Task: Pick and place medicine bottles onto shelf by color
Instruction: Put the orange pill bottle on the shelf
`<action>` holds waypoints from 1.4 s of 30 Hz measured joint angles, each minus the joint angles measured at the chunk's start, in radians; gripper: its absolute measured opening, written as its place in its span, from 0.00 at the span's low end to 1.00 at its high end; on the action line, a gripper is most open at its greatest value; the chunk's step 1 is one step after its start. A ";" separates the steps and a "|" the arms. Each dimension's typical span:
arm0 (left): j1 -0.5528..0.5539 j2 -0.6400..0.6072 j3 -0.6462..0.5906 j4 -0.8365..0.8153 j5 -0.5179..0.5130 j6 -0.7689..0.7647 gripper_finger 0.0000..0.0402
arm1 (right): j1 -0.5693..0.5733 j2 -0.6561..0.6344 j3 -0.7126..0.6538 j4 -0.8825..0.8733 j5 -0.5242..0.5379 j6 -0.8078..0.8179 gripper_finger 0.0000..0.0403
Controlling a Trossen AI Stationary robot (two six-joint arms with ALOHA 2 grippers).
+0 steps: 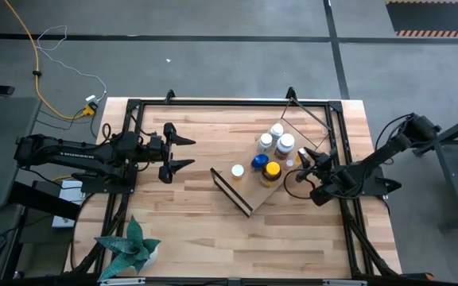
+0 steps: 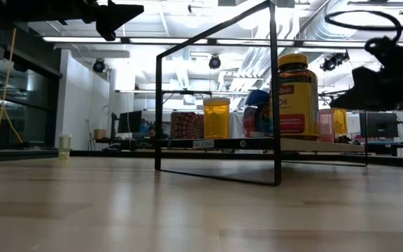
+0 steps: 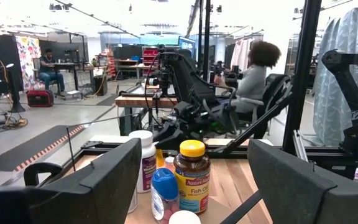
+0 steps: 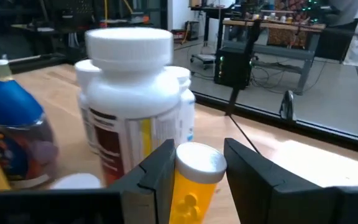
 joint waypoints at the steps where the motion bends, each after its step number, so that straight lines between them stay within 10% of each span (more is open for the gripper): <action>1: 0.000 0.000 0.000 0.000 0.000 0.000 0.70 | -0.002 0.000 -0.017 0.023 0.006 -0.001 0.29; 15: 0.000 0.000 0.000 0.000 -0.004 0.002 0.70 | -0.015 0.000 -0.115 0.394 0.018 -0.366 0.29; 42: 0.000 0.000 0.000 0.000 -0.004 0.011 0.70 | -0.163 0.001 -0.115 0.395 -0.052 -0.445 0.29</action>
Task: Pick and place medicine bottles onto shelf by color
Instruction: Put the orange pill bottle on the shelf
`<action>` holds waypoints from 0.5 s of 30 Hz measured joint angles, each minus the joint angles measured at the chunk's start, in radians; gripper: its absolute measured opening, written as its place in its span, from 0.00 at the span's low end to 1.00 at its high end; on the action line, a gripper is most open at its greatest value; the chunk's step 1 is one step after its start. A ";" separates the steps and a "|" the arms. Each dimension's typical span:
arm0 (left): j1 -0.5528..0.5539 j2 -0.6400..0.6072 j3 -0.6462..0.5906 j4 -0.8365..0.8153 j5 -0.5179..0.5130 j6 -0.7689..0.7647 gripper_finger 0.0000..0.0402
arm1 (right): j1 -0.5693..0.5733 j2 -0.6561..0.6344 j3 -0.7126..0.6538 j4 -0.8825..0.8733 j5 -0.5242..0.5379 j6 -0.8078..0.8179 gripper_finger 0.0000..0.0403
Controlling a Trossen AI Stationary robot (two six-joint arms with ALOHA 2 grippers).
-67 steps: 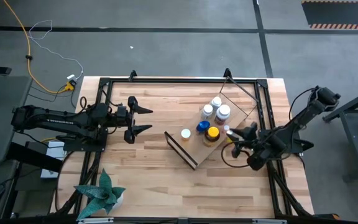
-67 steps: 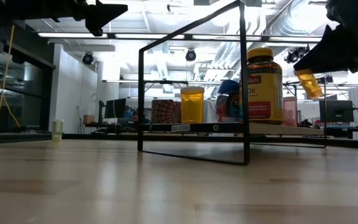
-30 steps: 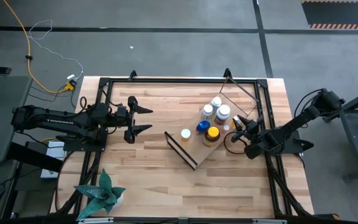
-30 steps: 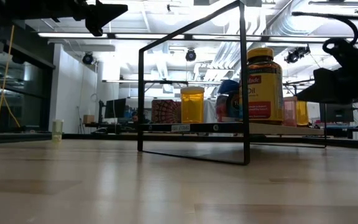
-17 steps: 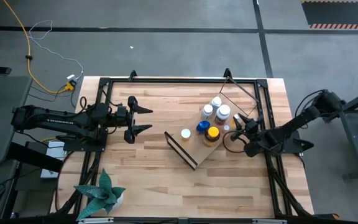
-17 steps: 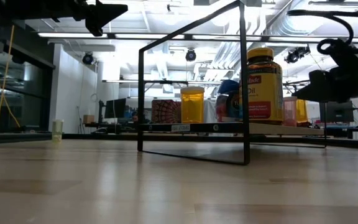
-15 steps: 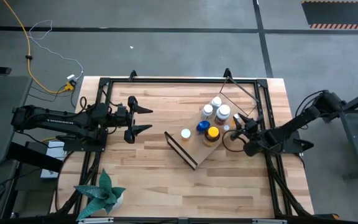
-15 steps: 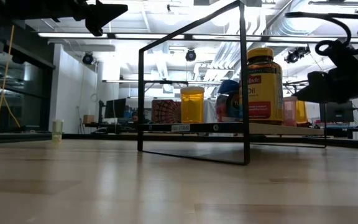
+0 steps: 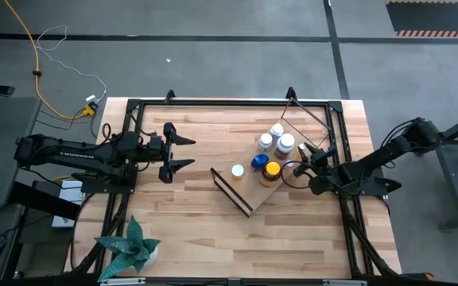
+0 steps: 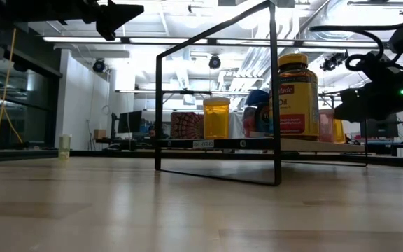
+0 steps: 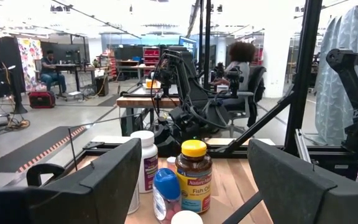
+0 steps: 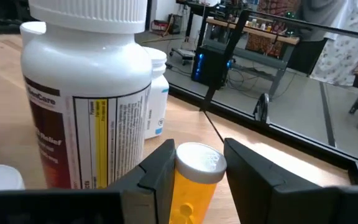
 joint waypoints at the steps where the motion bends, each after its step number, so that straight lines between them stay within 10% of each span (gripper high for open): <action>1: 0.000 0.000 0.000 0.000 0.000 0.000 0.70 | 0.000 0.000 0.000 0.000 0.000 -0.006 0.29; 15: 0.000 0.000 0.000 0.000 0.000 0.000 0.70 | 0.000 0.000 0.000 -0.001 -0.032 0.009 0.29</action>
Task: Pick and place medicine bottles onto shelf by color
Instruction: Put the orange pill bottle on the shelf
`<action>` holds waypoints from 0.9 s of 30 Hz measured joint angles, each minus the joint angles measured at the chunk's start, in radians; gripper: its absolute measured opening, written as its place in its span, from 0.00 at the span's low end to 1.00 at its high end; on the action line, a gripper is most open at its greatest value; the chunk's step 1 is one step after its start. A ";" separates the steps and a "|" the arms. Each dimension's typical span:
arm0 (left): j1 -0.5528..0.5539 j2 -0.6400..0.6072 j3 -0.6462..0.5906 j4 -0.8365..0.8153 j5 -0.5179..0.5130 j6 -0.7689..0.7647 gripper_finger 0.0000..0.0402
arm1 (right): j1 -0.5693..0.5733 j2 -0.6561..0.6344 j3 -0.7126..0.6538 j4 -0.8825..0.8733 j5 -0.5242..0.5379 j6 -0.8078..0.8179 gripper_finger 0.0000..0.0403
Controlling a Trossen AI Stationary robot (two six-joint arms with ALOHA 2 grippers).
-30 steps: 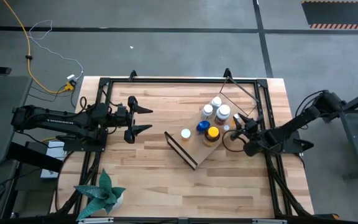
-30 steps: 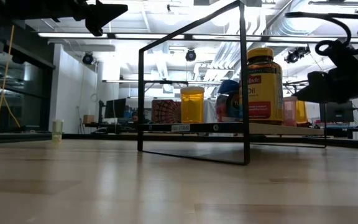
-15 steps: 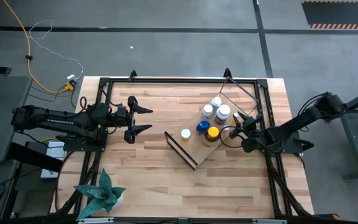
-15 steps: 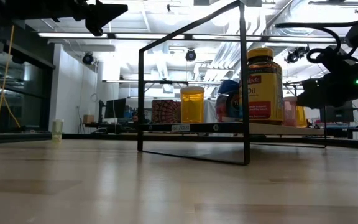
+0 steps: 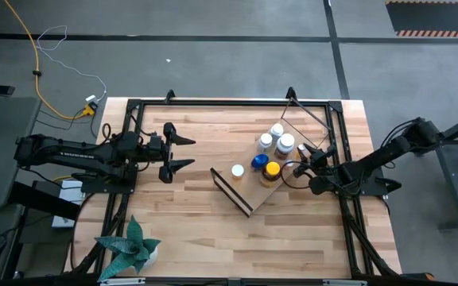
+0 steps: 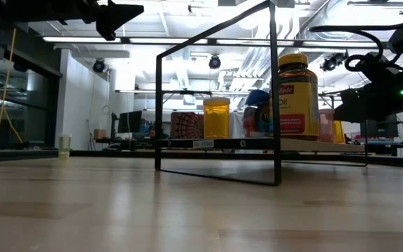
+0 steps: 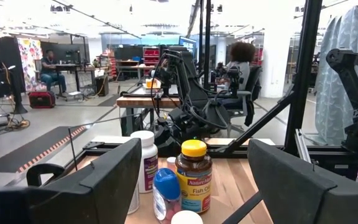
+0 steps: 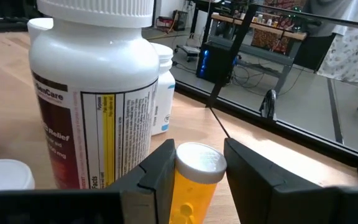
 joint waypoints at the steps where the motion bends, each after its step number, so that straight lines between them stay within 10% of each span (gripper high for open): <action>1: 0.000 0.000 0.000 0.000 0.000 0.000 0.70 | 0.000 0.000 0.000 0.000 0.000 0.000 0.29; 13: 0.000 0.000 0.000 0.000 0.000 0.000 0.70 | 0.000 0.000 0.000 -0.006 -0.004 -0.009 0.30; 27: 0.000 0.000 0.000 0.000 0.000 0.000 0.70 | 0.000 0.000 0.000 -0.002 -0.079 -0.007 0.59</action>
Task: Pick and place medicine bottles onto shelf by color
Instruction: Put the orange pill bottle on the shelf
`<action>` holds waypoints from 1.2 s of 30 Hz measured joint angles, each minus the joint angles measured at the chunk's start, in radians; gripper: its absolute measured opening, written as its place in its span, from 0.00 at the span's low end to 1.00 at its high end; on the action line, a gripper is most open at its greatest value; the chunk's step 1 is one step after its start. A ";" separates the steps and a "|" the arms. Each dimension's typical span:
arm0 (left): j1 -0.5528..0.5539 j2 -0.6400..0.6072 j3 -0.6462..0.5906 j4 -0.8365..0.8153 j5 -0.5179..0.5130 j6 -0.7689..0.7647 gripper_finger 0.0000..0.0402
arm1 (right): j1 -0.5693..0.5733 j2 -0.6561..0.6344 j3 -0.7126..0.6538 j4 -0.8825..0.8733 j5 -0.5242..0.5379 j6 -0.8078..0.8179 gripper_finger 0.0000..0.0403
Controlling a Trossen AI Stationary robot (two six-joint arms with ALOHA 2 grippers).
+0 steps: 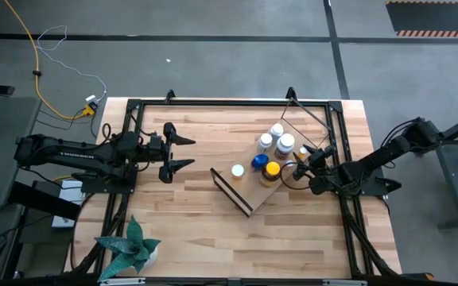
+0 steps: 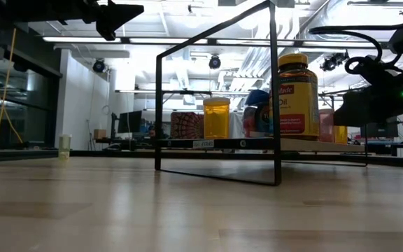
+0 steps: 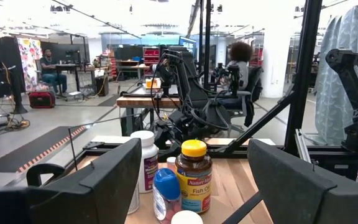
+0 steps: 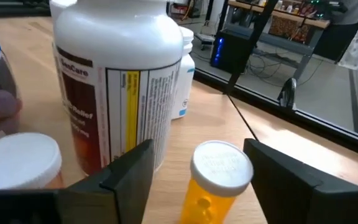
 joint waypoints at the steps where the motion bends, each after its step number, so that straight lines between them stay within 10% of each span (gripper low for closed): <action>1: 0.000 0.000 0.000 0.000 0.000 0.000 0.70 | 0.000 0.000 0.000 0.008 0.000 0.000 0.60; 36: 0.000 0.000 0.000 0.000 0.000 0.000 0.70 | 0.000 -0.003 0.409 -0.633 -0.111 -0.002 0.62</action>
